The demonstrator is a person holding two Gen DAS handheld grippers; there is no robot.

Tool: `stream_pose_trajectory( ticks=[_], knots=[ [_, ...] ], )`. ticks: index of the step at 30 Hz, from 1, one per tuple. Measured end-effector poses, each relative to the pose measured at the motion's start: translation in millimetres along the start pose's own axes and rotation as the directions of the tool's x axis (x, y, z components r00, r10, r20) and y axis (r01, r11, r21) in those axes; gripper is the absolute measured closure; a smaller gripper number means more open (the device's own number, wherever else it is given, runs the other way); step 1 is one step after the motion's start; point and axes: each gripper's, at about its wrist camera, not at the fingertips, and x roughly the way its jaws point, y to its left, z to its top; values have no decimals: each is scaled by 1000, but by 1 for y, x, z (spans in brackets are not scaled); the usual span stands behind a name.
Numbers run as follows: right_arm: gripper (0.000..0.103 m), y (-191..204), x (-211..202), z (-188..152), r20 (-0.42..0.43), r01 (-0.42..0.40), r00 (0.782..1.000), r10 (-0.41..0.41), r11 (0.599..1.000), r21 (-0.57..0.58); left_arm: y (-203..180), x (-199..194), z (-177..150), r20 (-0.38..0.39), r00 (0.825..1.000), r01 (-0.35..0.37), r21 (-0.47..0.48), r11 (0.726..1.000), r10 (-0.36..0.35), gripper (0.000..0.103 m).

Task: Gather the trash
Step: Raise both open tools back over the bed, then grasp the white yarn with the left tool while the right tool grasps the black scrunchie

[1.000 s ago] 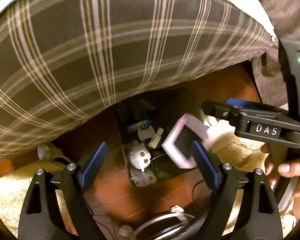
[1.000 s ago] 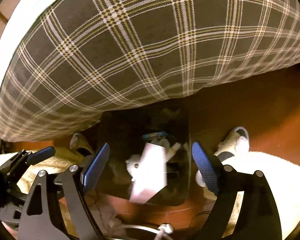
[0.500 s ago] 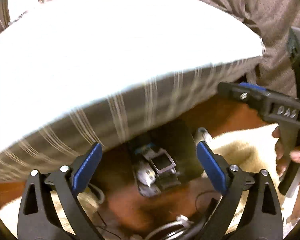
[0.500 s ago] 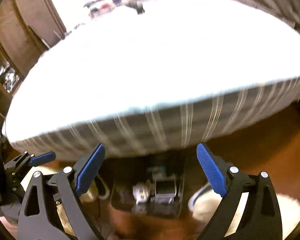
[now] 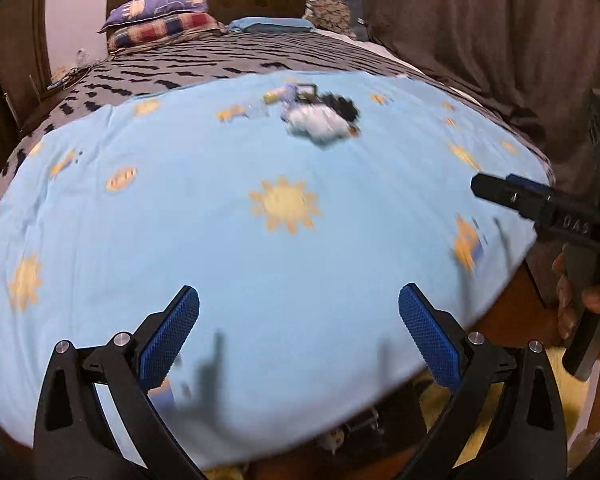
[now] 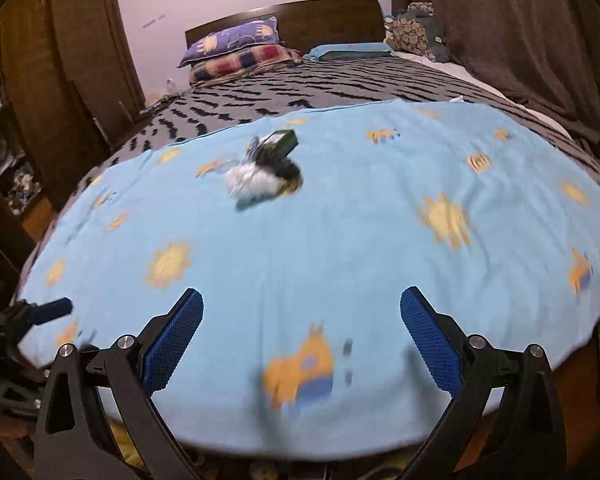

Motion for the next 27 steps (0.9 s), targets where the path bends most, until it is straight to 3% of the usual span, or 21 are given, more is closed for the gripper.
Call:
stream_pose_trajectory(
  ticks=[9,17,21,27],
  knots=[
    [5,3,60,58,2,-50,999,50,999,-6,7,59,57,-4,999,-31,4,1000,31,8],
    [36,14,113,97,-33,-121,992,120,993,-1,11,94,81,-17,1000,-12,-4,1000,12,8],
    [43,21,135,109,-53,-124,991,122,992,-21,12,105,88,-21,1000,-3,-6,1000,3,8],
    [79,22,156,115,-80,-143,987,141,989,-30,12,116,100,-20,1000,11,-4,1000,-11,8]
  ],
)
